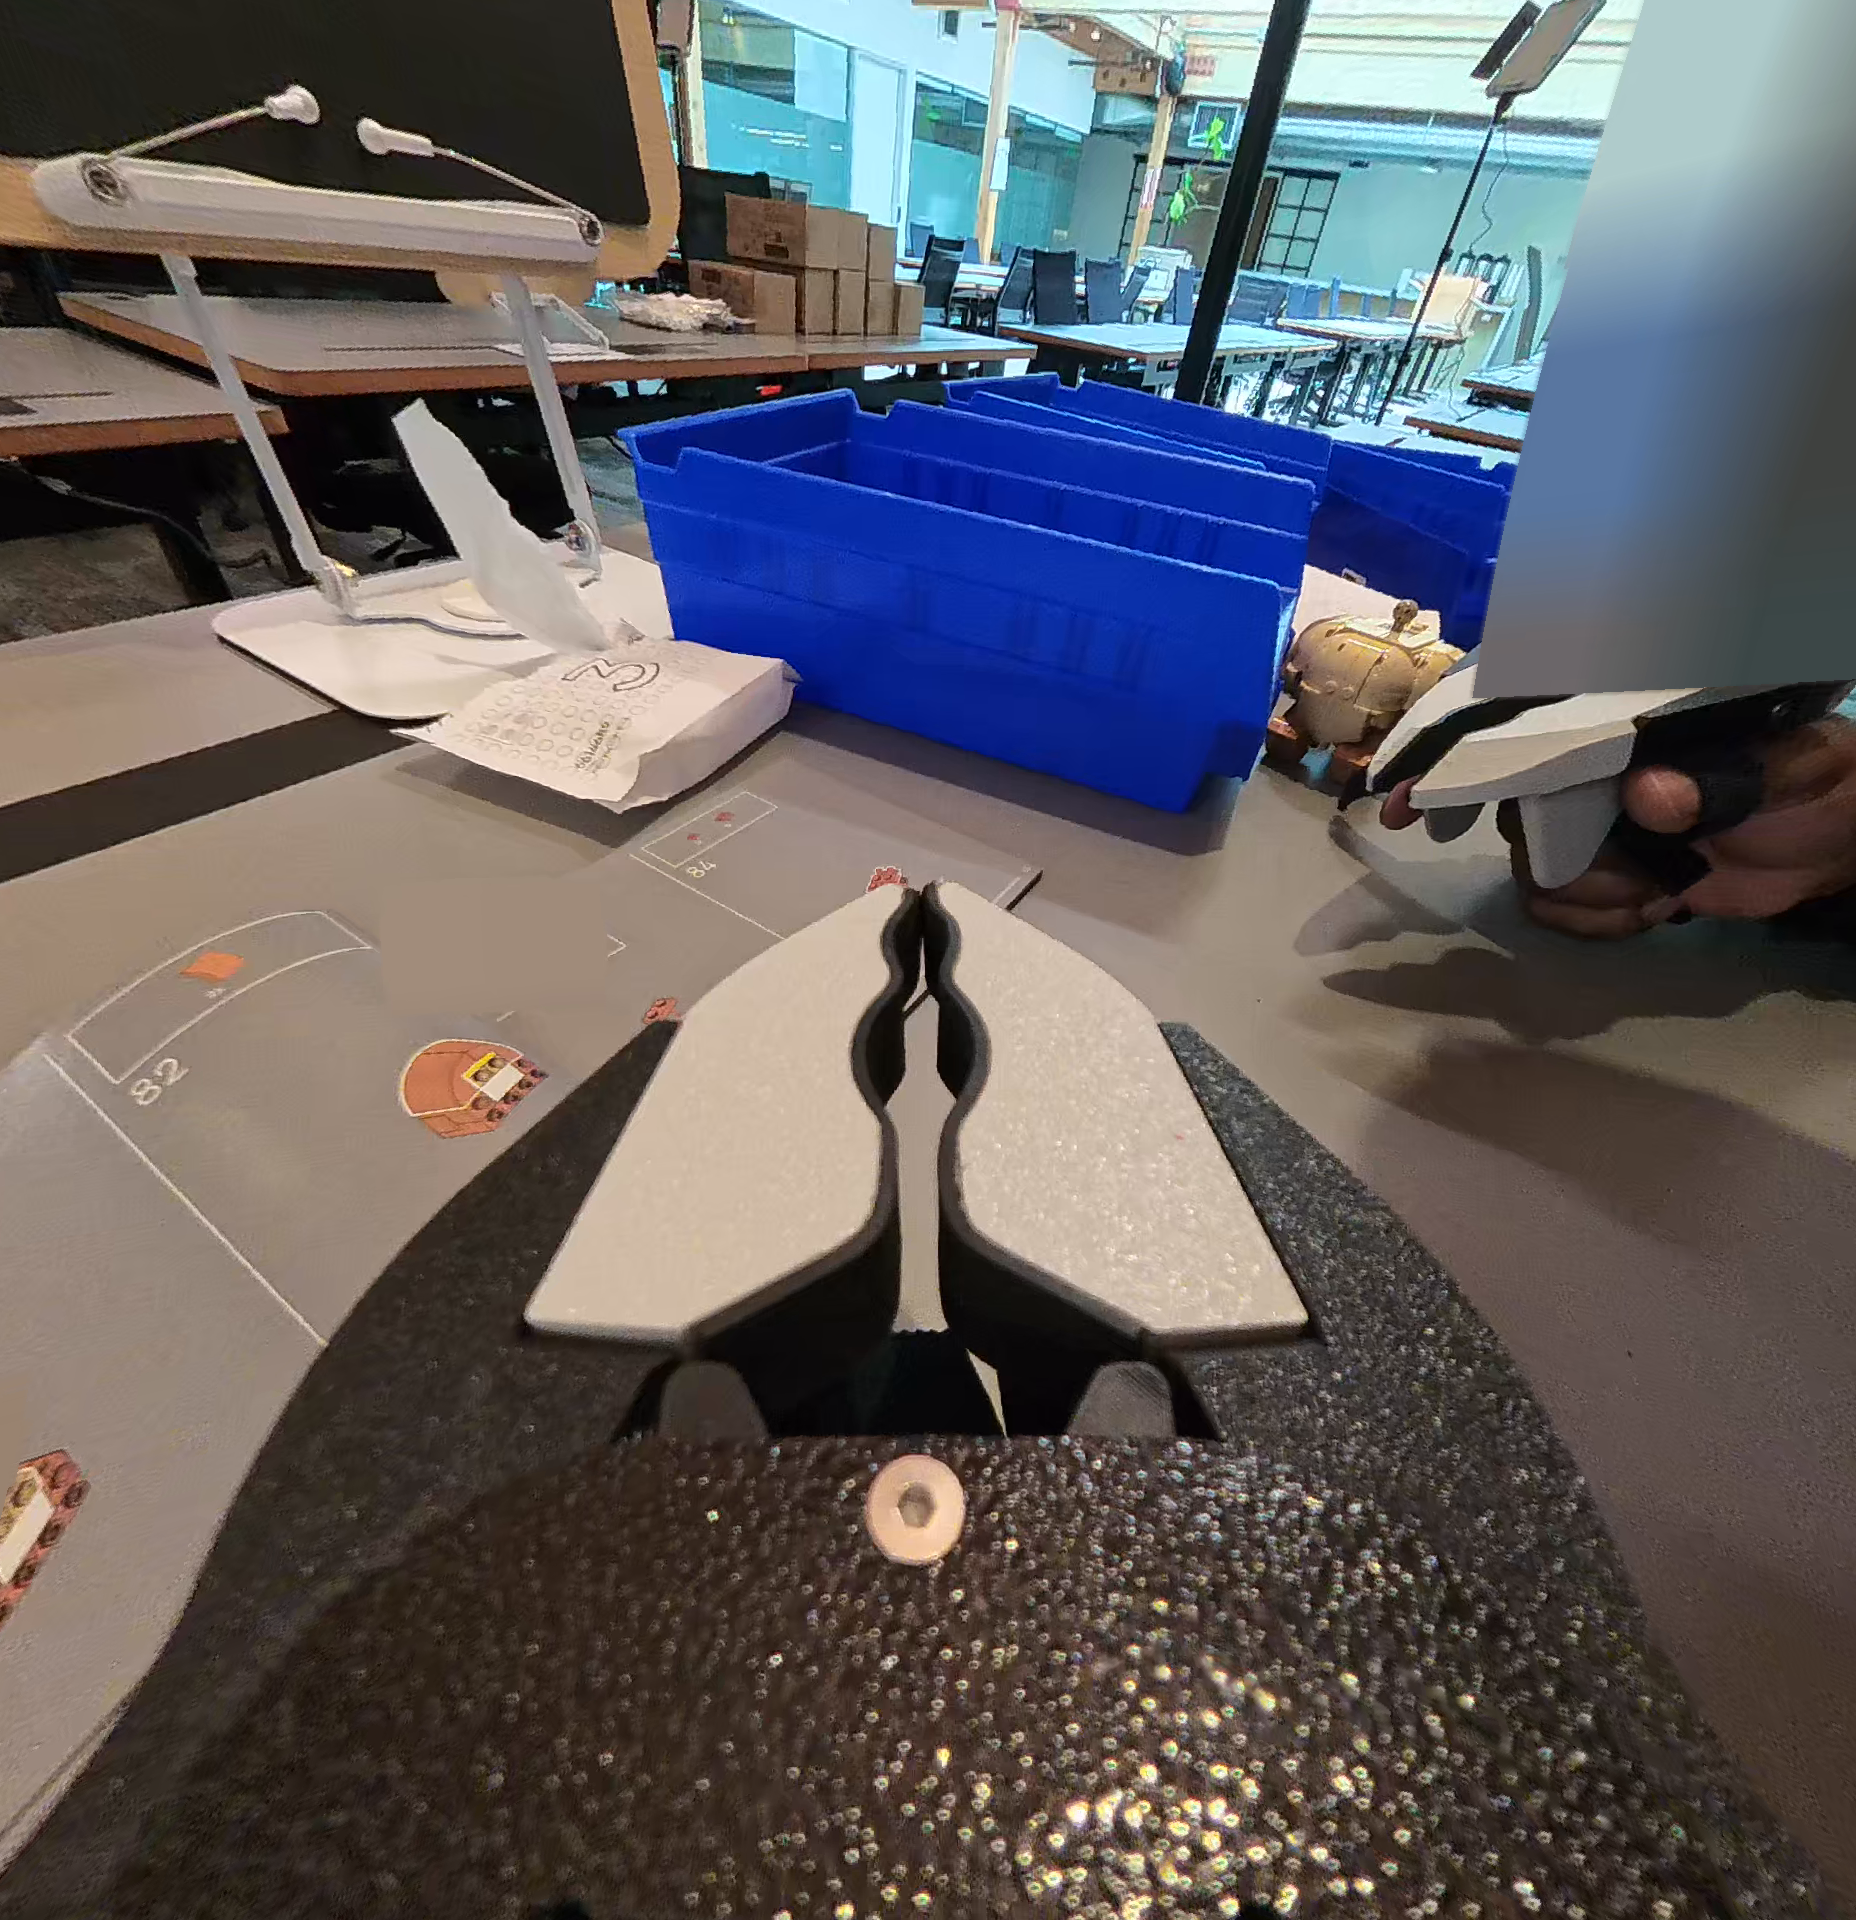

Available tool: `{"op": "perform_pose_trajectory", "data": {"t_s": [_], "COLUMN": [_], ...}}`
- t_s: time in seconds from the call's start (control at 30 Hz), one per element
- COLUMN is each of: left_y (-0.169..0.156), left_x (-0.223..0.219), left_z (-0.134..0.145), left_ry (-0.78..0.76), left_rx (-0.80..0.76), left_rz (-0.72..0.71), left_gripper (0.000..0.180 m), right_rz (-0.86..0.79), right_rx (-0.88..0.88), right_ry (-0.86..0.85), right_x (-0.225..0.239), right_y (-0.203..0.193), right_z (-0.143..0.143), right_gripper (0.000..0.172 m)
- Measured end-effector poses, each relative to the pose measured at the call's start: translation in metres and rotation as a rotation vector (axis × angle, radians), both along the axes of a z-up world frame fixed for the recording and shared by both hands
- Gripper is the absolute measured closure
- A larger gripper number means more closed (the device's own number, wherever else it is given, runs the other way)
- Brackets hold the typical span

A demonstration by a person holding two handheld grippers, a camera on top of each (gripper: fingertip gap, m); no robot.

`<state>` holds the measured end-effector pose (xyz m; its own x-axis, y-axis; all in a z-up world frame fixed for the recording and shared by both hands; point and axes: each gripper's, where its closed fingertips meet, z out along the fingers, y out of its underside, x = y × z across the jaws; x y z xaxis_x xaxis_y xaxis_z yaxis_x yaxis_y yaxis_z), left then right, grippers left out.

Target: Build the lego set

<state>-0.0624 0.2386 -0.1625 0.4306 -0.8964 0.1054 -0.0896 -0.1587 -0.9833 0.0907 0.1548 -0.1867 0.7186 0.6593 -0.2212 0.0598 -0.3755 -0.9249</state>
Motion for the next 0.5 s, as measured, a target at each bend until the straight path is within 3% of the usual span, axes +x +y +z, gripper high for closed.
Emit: {"op": "perform_pose_trajectory", "data": {"t_s": [0.5], "left_y": [-0.0020], "left_x": [0.0010], "left_z": [-0.0032], "left_ry": [0.034], "left_rx": [0.013], "left_rz": [0.002], "left_gripper": [0.180], "right_rz": [0.005], "right_rx": [0.000], "right_ry": [-0.010], "right_x": [-0.0009], "right_y": [-0.0002], "right_z": [-0.0011], "right_gripper": [0.161]}}
